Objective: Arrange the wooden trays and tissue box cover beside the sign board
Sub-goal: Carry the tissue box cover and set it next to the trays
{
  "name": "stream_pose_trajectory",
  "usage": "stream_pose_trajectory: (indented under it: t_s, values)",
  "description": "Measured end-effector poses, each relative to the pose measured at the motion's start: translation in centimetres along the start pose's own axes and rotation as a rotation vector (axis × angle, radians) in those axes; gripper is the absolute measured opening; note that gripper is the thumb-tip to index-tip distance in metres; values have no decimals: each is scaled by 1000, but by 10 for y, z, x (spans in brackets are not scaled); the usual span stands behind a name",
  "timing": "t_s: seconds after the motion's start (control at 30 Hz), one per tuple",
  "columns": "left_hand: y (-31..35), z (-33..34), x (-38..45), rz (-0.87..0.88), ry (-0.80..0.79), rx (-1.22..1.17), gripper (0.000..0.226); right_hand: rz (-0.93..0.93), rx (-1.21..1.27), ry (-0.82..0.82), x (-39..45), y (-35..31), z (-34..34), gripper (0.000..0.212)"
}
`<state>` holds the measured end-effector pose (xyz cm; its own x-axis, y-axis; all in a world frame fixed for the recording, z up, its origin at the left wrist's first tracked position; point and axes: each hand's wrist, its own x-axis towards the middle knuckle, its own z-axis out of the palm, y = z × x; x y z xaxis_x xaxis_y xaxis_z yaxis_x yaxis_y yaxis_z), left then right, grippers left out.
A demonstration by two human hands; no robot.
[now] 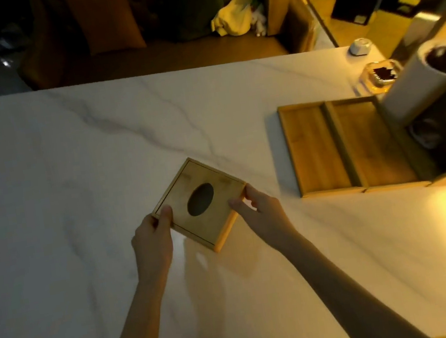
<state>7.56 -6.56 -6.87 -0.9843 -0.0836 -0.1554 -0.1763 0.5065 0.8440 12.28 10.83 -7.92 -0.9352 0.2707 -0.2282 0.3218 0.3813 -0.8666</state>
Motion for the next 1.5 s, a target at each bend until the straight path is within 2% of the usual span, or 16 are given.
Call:
stream_pose_trajectory:
  t_s: [0.17, 0.3, 0.4, 0.57, 0.67, 0.87, 1.0, 1.1, 1.2, 1.27, 1.43, 1.5]
  values:
    - [41, 57, -18, 102, -84, -38, 43, -7, 87, 190, -16, 28, -66, 31]
    - [67, 107, -35, 149, -178, -54, 38, 50, 92, 299, -36, 48, -120, 33]
    - [84, 143, -51, 203, -236, -52, 38, 127, 96, 364, -47, 69, -155, 42]
    - [106, 200, -82, 295, -332, -25, 39, 204, 138, 463, -70, 115, -201, 72]
    - [112, 229, -99, 302, -407, -40, 36, 239, 155, 528, -86, 139, -220, 73]
    - [116, 277, -127, 388, -506, -72, 27, 301, 236, 645, -118, 168, -241, 59]
    - [118, 301, -138, 422, -562, -34, 26, 332, 242, 698, -132, 187, -248, 60]
    - [119, 318, -145, 422, -605, 4, 25, 361, 258, 722, -139, 198, -253, 70]
    - [118, 329, -150, 385, -640, 21, 27, 373, 269, 725, -143, 206, -254, 96]
    - [116, 333, -152, 363, -657, 33, 27, 377, 275, 726, -144, 213, -251, 101]
    - [112, 336, -151, 335, -700, 41, 31, 381, 329, 734, -142, 218, -243, 78]
    - [110, 336, -151, 324, -702, 55, 30, 375, 332, 724, -141, 223, -242, 84]
